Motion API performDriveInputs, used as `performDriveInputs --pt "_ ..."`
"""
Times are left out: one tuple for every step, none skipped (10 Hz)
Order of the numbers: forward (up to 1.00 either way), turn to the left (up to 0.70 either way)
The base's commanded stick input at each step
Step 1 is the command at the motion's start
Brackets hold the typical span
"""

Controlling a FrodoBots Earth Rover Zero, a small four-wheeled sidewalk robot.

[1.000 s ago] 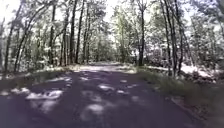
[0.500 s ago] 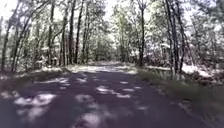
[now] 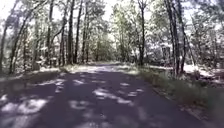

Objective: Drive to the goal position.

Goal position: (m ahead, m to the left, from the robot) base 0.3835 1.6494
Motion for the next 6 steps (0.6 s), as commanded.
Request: performDriveInputs --pt "0.45 0.0" --pt "0.45 0.0" --pt "0.45 0.0" --pt "0.45 0.0" --pt "0.45 0.0" --pt "0.45 0.0"
